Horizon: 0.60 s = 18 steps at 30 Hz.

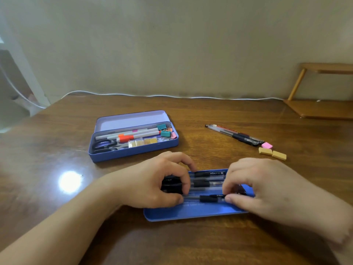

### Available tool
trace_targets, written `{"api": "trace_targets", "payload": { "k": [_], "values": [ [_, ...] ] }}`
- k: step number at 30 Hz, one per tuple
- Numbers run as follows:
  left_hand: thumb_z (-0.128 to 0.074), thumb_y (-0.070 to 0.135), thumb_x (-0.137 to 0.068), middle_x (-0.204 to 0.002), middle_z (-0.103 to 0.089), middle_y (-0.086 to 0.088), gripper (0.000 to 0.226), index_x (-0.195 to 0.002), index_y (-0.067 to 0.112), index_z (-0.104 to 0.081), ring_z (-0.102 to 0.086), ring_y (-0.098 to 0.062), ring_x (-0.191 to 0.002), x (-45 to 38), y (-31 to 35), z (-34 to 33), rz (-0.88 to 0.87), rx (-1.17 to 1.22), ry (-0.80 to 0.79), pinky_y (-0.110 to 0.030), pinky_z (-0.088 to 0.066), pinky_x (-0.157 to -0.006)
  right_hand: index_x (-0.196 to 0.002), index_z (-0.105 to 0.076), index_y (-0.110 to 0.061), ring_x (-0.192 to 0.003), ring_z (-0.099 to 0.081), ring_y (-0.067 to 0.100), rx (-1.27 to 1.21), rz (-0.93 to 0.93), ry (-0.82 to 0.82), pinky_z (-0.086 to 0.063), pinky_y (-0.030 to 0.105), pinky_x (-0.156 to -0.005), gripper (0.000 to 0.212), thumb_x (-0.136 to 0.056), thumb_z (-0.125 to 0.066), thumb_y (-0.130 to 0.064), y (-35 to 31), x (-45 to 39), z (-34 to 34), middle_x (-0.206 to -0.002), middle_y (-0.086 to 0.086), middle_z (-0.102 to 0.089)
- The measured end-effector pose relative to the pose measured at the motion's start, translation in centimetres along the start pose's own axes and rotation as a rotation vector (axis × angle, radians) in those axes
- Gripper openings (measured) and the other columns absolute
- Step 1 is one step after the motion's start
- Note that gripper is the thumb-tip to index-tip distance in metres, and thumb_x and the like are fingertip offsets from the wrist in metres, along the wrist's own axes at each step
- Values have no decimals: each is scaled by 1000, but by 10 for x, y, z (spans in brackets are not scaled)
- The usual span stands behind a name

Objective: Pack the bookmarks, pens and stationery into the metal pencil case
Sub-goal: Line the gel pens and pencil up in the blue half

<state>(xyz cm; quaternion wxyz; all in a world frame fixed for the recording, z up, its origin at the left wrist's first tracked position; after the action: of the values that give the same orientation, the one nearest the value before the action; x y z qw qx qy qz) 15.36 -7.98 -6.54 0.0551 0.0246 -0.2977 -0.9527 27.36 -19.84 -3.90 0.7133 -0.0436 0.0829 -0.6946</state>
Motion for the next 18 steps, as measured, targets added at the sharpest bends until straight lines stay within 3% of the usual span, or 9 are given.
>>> {"api": "trace_targets", "payload": {
  "k": [6, 14, 16, 18],
  "values": [
    [-75, 27, -83, -129, -45, 24, 14, -84, 36, -65, -46, -2, -125, -2, 2, 1, -15, 4, 24, -20, -44, -98, -89, -60, -44, -84, -53, -3, -27, -34, 107, -47, 22, -72, 10, -85, -56, -52, -3, -5, -3, -84, -24, -58],
    [-74, 21, -83, -127, -45, 22, 14, -89, 29, -64, -49, -2, -119, -2, 5, 1, -40, -38, 48, -13, -41, -94, -89, -63, -39, -88, -52, 0, -94, -81, 111, -47, 24, -72, 19, -80, -56, -54, 3, -14, -10, -85, -21, -59],
    [-74, 22, -83, -126, -44, 25, 15, -89, 30, -64, -48, -2, -119, -1, 4, 1, -31, -35, 46, -13, -42, -94, -93, -67, -38, -91, -52, -1, -183, -172, 235, -46, 25, -77, 30, -78, -53, -61, 26, -16, 3, -89, -23, -62],
    [-73, 23, -83, -126, -44, 26, 14, -88, 31, -63, -48, -2, -119, -1, 4, 1, -29, -50, 51, -14, -42, -95, -105, -66, -38, -105, -49, 6, -91, -319, 403, -45, 34, -89, 38, -83, -48, -64, 61, -14, 18, -109, -21, -64]
  ]
}}
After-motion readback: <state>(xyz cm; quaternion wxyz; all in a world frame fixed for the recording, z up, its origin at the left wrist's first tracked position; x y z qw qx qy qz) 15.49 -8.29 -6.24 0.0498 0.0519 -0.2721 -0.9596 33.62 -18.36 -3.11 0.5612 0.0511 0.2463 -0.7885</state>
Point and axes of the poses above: each hand's wrist, its own x-axis away from the middle knuckle, its own z-axis out of the back of the hand, y = z × x, the point moved 7 cm from there along -x, towards the middle knuckle
